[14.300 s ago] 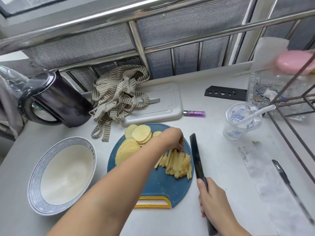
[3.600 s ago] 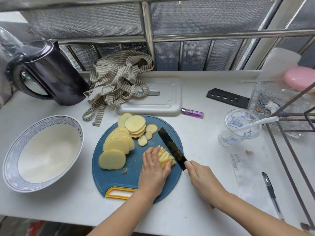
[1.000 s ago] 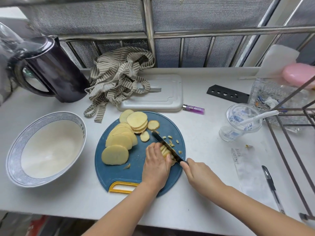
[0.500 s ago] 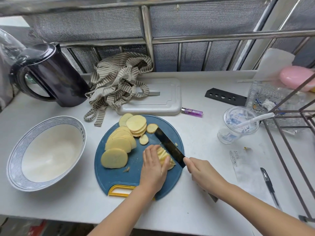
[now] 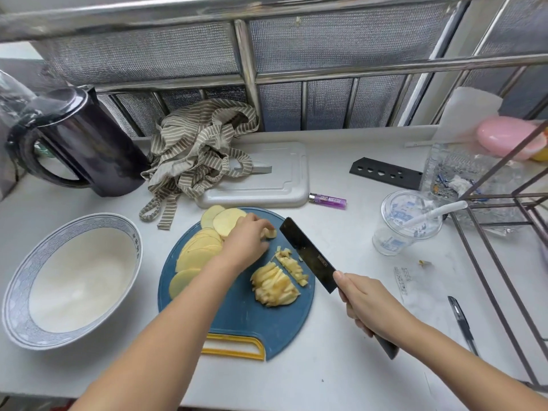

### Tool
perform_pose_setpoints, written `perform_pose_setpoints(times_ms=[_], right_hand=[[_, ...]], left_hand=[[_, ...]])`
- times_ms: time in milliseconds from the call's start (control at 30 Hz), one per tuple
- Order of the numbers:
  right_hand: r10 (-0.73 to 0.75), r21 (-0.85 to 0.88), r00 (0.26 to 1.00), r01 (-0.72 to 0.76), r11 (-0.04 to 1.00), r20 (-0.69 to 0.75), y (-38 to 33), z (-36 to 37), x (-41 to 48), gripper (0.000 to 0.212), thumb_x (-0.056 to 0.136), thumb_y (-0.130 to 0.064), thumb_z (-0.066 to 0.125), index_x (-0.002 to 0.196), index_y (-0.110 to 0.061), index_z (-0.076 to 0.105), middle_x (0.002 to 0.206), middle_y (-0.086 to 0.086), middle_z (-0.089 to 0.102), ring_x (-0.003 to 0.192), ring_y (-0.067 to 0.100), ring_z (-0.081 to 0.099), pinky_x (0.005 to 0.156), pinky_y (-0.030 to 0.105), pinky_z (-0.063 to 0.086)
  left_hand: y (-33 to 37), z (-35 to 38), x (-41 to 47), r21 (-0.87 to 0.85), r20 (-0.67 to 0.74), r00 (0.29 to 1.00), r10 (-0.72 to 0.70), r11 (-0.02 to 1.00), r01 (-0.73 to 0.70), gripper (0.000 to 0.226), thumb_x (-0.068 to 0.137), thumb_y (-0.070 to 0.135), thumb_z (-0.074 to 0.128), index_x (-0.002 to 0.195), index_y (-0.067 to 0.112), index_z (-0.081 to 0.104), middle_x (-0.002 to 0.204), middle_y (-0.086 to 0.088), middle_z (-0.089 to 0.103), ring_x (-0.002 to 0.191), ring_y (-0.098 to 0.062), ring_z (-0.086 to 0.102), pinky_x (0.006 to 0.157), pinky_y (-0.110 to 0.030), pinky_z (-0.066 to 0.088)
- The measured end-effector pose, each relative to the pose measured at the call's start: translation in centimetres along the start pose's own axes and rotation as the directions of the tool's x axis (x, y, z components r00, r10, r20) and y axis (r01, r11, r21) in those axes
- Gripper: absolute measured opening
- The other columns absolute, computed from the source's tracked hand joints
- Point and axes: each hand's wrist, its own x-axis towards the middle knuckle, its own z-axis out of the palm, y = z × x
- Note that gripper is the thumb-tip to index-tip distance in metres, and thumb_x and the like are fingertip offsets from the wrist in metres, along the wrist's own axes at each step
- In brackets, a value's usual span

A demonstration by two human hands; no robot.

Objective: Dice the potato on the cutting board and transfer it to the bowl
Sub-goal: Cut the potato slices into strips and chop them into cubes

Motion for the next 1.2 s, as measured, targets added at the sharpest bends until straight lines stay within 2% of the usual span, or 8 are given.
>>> perform_pose_setpoints(times_ms=[100, 333, 433, 533, 667, 767, 867, 1200], right_hand=[[0.015, 0.021, 1.0, -0.015, 1.0, -0.019, 0.3, -0.5, -0.2, 0.046, 0.1, -0.046, 0.038, 0.069, -0.013, 0.041, 0.051, -0.001, 0.037, 0.039, 0.018, 0.036, 0.039, 0.023, 0.033], [0.012, 0.055, 1.0, -0.01, 0.998, -0.028, 0.5, -0.9, -0.8, 0.045, 0.1, -0.047, 0.038, 0.071, -0.012, 0.041, 0.053, 0.0, 0.036, 0.041, 0.019, 0.036, 0.04, 0.025, 0.033], [-0.004, 0.049, 1.0, 0.005, 0.999, -0.02, 0.6, -0.8, -1.2, 0.045, 0.099, -0.047, 0.038, 0.07, -0.013, 0.041, 0.054, 0.001, 0.038, 0.042, 0.018, 0.036, 0.041, 0.025, 0.033], [-0.054, -0.045, 0.998, 0.053, 0.998, -0.021, 0.9, -0.4, -1.7, 0.048, 0.1, -0.046, 0.037, 0.072, -0.008, 0.042, 0.056, 0.0, 0.042, 0.045, 0.014, 0.036, 0.046, 0.025, 0.034], [-0.145, -0.248, 0.989, 0.136, 0.959, -0.016, 1.1, 0.9, -2.4, 0.045, 0.101, -0.046, 0.032, 0.078, -0.01, 0.047, 0.06, -0.001, 0.044, 0.055, 0.016, 0.039, 0.056, 0.031, 0.032], [-0.18, -0.349, 0.984, 0.166, 0.922, -0.008, 1.1, 2.0, -3.0, 0.04, 0.101, -0.047, 0.029, 0.071, -0.021, 0.035, 0.06, -0.002, 0.043, 0.058, 0.02, 0.04, 0.054, 0.029, 0.029], [-0.191, -0.403, 0.982, 0.174, 0.898, -0.001, 1.0, 2.9, -3.6, 0.038, 0.101, -0.048, 0.026, 0.071, -0.024, 0.029, 0.061, -0.003, 0.042, 0.064, 0.026, 0.041, 0.062, 0.037, 0.032], [-0.192, -0.43, 0.981, 0.172, 0.886, -0.003, 1.1, 4.2, -3.9, 0.038, 0.102, -0.047, 0.024, 0.07, -0.026, 0.023, 0.063, -0.002, 0.041, 0.068, 0.029, 0.042, 0.067, 0.04, 0.038]], left_hand=[[0.6, -0.1, 0.9, 0.093, 0.027, 0.998, 0.064, 0.994, -0.066, 0.035, 0.09, 0.025, 0.066, 0.125, 0.024, 0.062, 0.122, -0.004, 0.047, 0.118, -0.022, 0.041, 0.095, -0.032, 0.04], [0.7, -0.8, 1.5, 0.207, -0.082, 0.966, 0.244, 0.952, -0.223, 0.022, 0.097, 0.019, 0.056, 0.106, 0.01, 0.073, 0.107, -0.01, 0.059, 0.101, -0.029, 0.051, 0.078, -0.037, 0.043], [-0.3, -1.0, 0.2, 0.153, -0.17, 0.973, 0.155, 0.98, -0.129, 0.018, 0.093, 0.011, 0.058, 0.091, 0.002, 0.074, 0.096, -0.014, 0.06, 0.093, -0.033, 0.054, 0.073, -0.04, 0.046], [-1.6, -0.6, -1.8, 0.226, -0.143, 0.988, 0.055, 0.974, -0.022, 0.021, 0.093, 0.005, 0.053, 0.105, 0.001, 0.071, 0.116, -0.015, 0.059, 0.107, -0.032, 0.05, 0.086, -0.042, 0.046], [-0.4, 1.1, -5.7, 0.068, -0.311, 0.95, 0.021, 0.998, 0.0, 0.034, 0.098, 0.014, 0.049, 0.129, 0.001, 0.053, 0.133, -0.014, 0.047, 0.121, -0.03, 0.041, 0.099, -0.039, 0.039], [0.8, 3.6, -8.2, -0.073, -0.346, 0.938, -0.005, 0.997, -0.022, 0.043, 0.098, 0.033, 0.045, 0.131, 0.005, 0.046, 0.136, -0.009, 0.04, 0.127, -0.022, 0.032, 0.108, -0.036, 0.03], [1.9, 6.3, -9.9, -0.165, -0.375, 0.927, -0.02, 0.985, -0.046, 0.057, 0.093, 0.048, 0.038, 0.13, 0.004, 0.045, 0.133, -0.009, 0.039, 0.126, -0.02, 0.031, 0.108, -0.03, 0.024], [3.2, 9.1, -10.0, -0.317, -0.446, 0.883, -0.144, 0.949, -0.005, 0.055, 0.094, 0.044, 0.034, 0.124, 0.0, 0.046, 0.125, -0.014, 0.041, 0.119, -0.021, 0.034, 0.101, -0.036, 0.033]])
